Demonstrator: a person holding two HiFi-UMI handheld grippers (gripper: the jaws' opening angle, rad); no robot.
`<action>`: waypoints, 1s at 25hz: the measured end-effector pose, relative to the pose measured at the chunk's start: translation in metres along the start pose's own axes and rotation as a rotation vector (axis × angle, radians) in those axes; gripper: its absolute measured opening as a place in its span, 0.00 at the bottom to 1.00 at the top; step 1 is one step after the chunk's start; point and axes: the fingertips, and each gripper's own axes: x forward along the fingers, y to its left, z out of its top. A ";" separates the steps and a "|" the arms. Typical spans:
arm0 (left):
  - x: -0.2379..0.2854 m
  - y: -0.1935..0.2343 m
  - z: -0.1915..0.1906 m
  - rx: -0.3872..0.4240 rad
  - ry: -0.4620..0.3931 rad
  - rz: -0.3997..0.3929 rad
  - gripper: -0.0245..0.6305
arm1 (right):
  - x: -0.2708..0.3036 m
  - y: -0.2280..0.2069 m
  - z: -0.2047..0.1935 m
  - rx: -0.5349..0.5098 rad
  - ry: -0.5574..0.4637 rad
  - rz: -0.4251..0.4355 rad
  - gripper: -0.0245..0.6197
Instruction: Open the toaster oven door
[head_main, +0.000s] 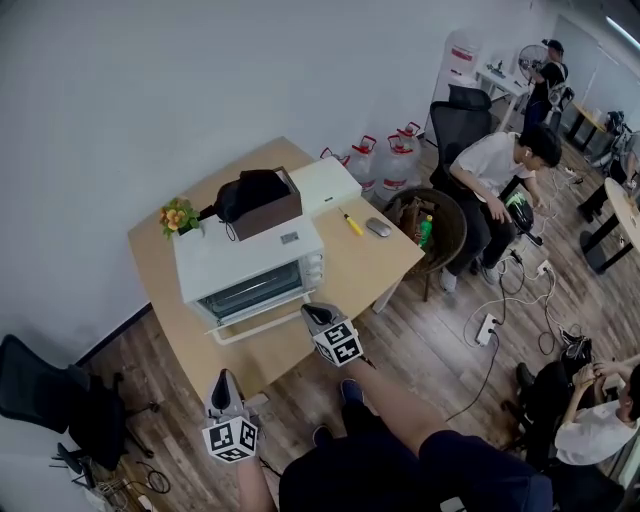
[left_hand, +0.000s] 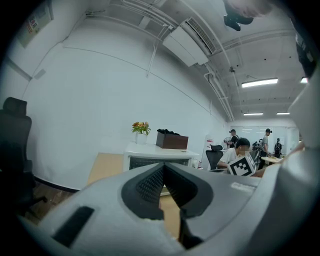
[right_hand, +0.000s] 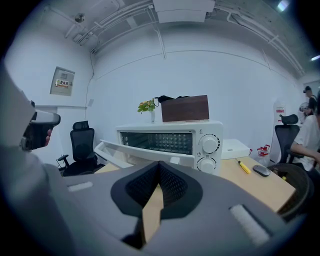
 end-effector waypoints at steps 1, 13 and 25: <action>0.000 0.000 0.000 0.000 0.001 0.001 0.03 | -0.001 0.000 -0.001 0.002 -0.001 0.001 0.05; -0.001 0.002 -0.004 -0.008 0.013 0.014 0.03 | -0.006 0.003 -0.007 -0.014 -0.003 0.002 0.05; -0.001 -0.004 -0.004 0.018 0.012 0.016 0.03 | -0.020 0.010 -0.038 -0.005 0.045 0.004 0.05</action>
